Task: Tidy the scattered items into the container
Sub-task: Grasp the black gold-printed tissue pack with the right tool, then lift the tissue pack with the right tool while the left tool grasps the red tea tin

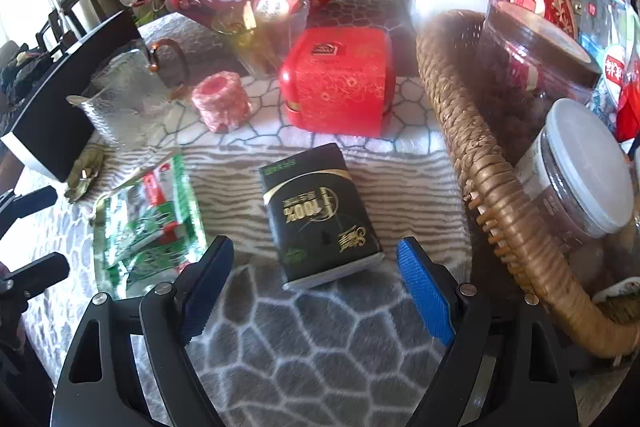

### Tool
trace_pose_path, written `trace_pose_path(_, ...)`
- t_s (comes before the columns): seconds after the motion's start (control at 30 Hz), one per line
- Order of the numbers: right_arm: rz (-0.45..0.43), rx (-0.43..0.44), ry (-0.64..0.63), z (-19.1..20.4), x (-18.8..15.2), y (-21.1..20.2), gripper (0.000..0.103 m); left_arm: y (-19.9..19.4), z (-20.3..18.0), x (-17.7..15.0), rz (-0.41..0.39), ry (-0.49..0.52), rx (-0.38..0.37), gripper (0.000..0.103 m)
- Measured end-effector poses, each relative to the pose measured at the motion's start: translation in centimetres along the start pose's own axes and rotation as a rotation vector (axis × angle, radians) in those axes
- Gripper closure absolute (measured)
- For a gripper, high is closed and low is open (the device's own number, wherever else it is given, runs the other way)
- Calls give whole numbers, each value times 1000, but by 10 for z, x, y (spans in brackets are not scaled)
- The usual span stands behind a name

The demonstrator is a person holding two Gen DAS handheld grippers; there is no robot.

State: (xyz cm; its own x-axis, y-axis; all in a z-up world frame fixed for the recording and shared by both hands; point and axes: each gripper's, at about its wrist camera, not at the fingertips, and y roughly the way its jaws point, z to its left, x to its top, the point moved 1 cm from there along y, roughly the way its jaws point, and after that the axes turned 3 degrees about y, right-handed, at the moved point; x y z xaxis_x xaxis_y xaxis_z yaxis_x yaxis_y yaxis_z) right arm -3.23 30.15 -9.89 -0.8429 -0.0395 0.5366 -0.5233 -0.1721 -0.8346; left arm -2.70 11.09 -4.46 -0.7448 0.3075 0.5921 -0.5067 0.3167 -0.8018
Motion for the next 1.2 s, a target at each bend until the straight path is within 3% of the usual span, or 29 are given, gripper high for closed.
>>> trace_pose_path(0.13,10,-15,-23,-1,2,8,36,4,-1,-1,8,-10,-11,0)
trace_pose_path(0.17,15,-10,-23,0,2,11,44,5,-1,-1,10,-15,-13,0)
trace_pose_path(0.43,-34,-23,-73,15,2,-4,46,4,4,6,5,-29,6,0)
trace_pose_path(0.7,-87,6,-63,32,8,-35,46,-20,49,18,-55,-136,76,0)
trace_pose_path(0.8,-104,7,-45,32,13,-50,46,-22,53,30,-56,-145,49,0)
trace_pose_path(1.1,-145,-60,47,-7,3,-105,46,16,-25,104,-56,-99,-18,0)
trace_pose_path(1.2,-161,-83,74,-27,-4,-123,46,44,-59,125,-50,-85,28,0)
